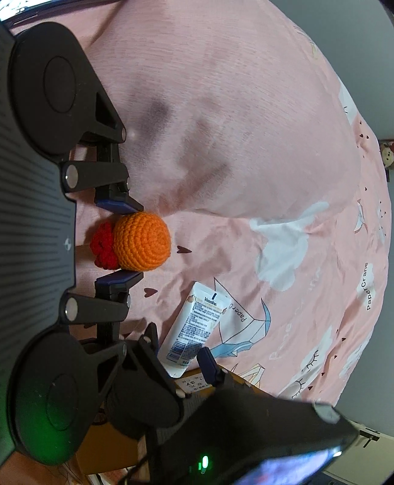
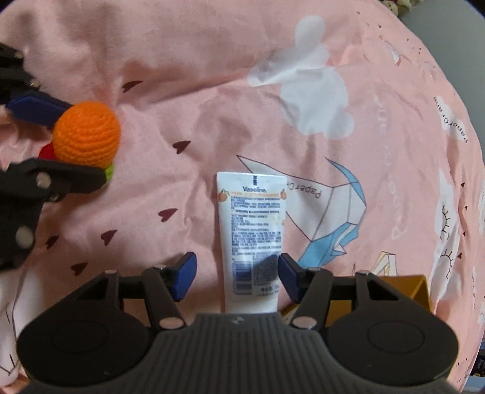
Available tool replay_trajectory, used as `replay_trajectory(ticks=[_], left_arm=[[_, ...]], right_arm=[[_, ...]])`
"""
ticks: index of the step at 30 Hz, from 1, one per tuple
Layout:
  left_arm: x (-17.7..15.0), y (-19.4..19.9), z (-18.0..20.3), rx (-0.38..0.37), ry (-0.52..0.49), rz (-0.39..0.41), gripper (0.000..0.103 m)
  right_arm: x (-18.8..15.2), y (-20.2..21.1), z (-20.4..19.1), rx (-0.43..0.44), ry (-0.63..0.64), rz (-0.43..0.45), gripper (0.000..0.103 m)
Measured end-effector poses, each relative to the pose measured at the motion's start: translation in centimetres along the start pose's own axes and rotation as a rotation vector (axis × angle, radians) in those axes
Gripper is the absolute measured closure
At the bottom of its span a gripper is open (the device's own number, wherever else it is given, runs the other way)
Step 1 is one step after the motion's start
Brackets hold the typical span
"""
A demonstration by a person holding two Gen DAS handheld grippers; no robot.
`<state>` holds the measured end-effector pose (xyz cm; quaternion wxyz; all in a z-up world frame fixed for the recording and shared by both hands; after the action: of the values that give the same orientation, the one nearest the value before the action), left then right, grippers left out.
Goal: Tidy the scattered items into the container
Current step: 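Close the right gripper on the Vaseline tube while the left holds the pompom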
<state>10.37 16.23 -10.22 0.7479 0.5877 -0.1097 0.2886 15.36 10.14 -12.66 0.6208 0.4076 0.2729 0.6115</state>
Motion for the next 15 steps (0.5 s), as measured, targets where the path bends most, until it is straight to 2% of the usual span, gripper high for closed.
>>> replay_trajectory(ticks=[5, 8, 10, 14, 15], left_arm=[[-0.1, -0.1, 0.0, -0.002, 0.009, -0.007, 0.058], [-0.1, -0.1, 0.1, -0.001, 0.009, -0.009, 0.058], [-0.1, 0.0, 0.0, -0.005, 0.013, -0.009, 0.058], [-0.1, 0.1, 0.1, -0.004, 0.013, -0.009, 0.058], [-0.1, 0.2, 0.1, -0.005, 0.013, -0.009, 0.058]], right_arm=[[0.6, -1.0, -0.8, -0.052, 0.036, -0.038, 0.043], [0.8, -1.2, -0.9, -0.075, 0.042, -0.046, 0.049], [0.7, -1.3, -0.7, -0.105, 0.044, -0.041, 0.063], [0.5, -0.7, 0.3, -0.074, -0.010, -0.020, 0.065], [0.4, -0.5, 0.7, -0.062, -0.029, -0.013, 0.074]])
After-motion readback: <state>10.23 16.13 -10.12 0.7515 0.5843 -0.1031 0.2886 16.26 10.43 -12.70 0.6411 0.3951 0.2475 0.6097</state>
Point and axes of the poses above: each gripper's, at about its wrist camera, not at the fingertips, and y roughly against the way its jaws point, z to its right, x to its top, the point moved 5 cm from there along -y, roughly the way its jaws point, and after that the axes turned 12 degrees about -x, right-handed, at the moved point
